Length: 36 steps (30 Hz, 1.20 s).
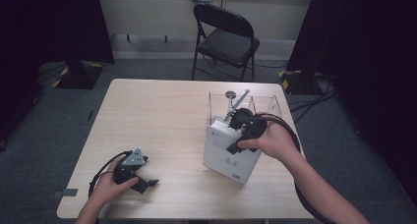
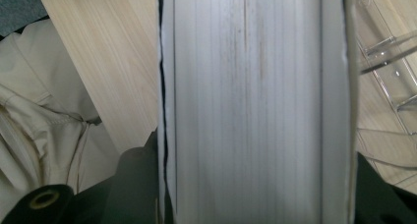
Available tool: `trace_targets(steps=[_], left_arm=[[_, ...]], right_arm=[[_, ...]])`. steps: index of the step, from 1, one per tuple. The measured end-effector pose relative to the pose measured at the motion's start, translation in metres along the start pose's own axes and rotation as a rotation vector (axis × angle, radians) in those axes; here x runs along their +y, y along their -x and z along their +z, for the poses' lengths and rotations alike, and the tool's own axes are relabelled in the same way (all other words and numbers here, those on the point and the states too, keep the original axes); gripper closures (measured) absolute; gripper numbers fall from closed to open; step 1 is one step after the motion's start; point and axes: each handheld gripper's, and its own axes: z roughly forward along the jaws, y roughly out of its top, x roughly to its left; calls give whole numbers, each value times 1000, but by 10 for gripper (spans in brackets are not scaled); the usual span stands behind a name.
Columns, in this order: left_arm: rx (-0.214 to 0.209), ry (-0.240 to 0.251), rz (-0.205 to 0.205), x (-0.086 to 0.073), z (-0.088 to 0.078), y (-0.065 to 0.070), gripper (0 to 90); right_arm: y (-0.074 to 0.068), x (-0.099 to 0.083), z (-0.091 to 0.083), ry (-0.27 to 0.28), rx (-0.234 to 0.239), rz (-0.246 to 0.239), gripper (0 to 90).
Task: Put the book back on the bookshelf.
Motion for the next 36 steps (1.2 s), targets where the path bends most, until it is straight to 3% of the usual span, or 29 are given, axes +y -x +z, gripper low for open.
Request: trace_targets(steps=[10,19,36], left_arm=[[-2,-1,0,0,0,0,16],[-5,-1,3,0,1,0,8],[-6,-3,5,0,1,0,5]], right_arm=[[5,-12,-2,-6,-6,6,520],[12,-24,-9,-9,-17,50,519],[21,-41,-15,-15,-27,84,519]])
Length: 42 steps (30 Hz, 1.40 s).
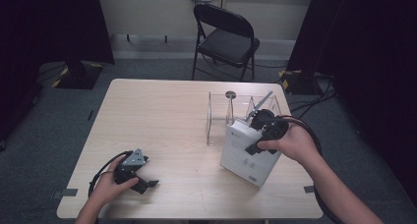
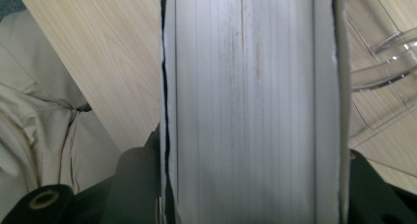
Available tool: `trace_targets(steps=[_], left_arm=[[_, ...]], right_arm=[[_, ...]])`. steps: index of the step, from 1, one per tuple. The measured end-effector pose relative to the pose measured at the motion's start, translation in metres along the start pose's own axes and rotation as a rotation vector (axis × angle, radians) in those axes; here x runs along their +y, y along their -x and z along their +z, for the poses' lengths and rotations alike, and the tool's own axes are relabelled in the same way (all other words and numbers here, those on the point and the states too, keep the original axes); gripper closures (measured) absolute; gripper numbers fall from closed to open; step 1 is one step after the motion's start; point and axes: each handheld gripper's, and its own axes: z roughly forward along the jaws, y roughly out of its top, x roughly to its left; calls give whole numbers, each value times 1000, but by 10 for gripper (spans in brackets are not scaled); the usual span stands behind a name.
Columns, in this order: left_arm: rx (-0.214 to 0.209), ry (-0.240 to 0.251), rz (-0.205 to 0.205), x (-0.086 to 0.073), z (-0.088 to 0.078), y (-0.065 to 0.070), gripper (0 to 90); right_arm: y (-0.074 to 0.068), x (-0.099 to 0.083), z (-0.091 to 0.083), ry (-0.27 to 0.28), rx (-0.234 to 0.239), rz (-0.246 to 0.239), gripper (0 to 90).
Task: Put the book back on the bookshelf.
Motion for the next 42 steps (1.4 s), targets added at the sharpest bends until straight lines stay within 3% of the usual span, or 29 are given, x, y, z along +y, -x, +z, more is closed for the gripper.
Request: trace_targets(steps=[9,42], left_arm=[[0,-1,2,0,0,0,0],[-1,-1,2,0,0,0,0]], right_arm=[[10,-12,-6,6,-12,48,519],[33,-48,-19,4,-34,144,519]])
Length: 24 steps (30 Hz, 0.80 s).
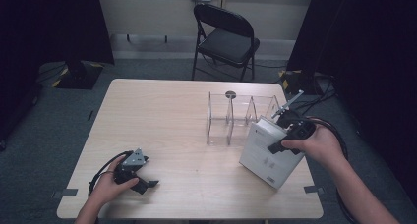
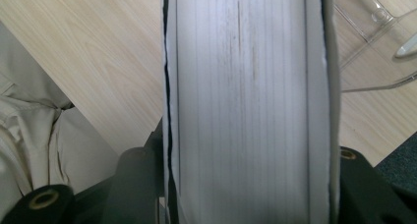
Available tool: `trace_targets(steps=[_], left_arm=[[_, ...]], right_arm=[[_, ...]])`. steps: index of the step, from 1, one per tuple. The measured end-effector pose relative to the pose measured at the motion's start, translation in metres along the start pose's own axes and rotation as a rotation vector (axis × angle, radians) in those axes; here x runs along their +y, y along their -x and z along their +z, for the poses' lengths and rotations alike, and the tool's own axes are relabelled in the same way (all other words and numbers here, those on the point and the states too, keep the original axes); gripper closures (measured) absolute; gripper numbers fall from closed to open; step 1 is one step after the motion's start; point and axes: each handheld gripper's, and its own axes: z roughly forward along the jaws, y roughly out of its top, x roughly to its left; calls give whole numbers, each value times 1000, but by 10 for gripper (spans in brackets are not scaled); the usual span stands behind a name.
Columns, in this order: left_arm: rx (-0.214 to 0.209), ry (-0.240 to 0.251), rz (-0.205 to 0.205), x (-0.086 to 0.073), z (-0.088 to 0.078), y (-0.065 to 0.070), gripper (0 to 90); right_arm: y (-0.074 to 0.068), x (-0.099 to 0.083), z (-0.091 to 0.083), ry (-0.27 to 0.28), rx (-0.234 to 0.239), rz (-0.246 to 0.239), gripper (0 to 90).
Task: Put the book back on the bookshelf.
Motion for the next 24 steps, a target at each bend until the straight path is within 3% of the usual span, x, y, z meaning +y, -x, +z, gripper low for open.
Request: trace_targets(steps=[12,16,24], left_arm=[[0,0,0,0,0,0,0],[0,0,0,0,0,0,0],[0,0,0,0,0,0,0]], right_arm=[[8,-11,-5,4,-20,54,520],[11,-14,-6,3,-7,76,520],[15,-17,-8,-10,-23,86,520]])
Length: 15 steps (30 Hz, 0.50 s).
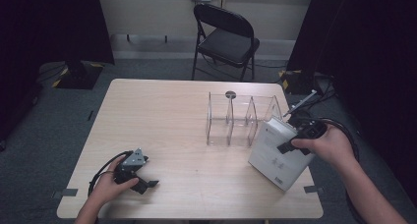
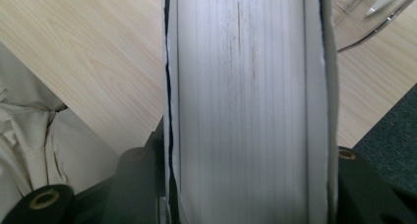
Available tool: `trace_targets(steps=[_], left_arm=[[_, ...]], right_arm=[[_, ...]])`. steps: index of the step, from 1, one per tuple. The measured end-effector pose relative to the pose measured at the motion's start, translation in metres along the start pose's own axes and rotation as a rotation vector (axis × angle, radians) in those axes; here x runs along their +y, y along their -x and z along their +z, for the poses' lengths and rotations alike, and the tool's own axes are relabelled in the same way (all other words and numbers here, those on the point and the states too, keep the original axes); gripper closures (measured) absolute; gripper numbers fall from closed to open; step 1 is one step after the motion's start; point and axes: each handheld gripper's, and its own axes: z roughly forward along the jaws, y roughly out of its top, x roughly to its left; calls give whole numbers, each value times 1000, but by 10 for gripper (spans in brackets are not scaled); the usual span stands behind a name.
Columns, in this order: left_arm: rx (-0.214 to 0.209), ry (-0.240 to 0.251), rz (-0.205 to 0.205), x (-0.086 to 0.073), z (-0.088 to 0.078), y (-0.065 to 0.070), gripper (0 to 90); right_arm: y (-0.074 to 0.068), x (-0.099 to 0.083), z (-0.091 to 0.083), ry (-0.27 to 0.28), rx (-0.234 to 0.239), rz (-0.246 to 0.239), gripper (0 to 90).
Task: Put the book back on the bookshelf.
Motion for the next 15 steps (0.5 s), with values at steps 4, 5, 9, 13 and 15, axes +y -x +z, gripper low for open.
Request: trace_targets(steps=[4,5,9,13,15], left_arm=[[0,0,0,0,0,0,0],[4,-7,1,0,0,0,0],[4,-7,1,0,0,0,0],[4,-7,1,0,0,0,0],[4,-7,1,0,0,0,0]], right_arm=[[4,-2,1,6,-10,27,520],[5,-2,1,-1,-3,43,520],[9,-3,0,1,-11,70,520],[11,-3,0,6,-13,97,520],[13,-3,-1,3,-15,96,520]])
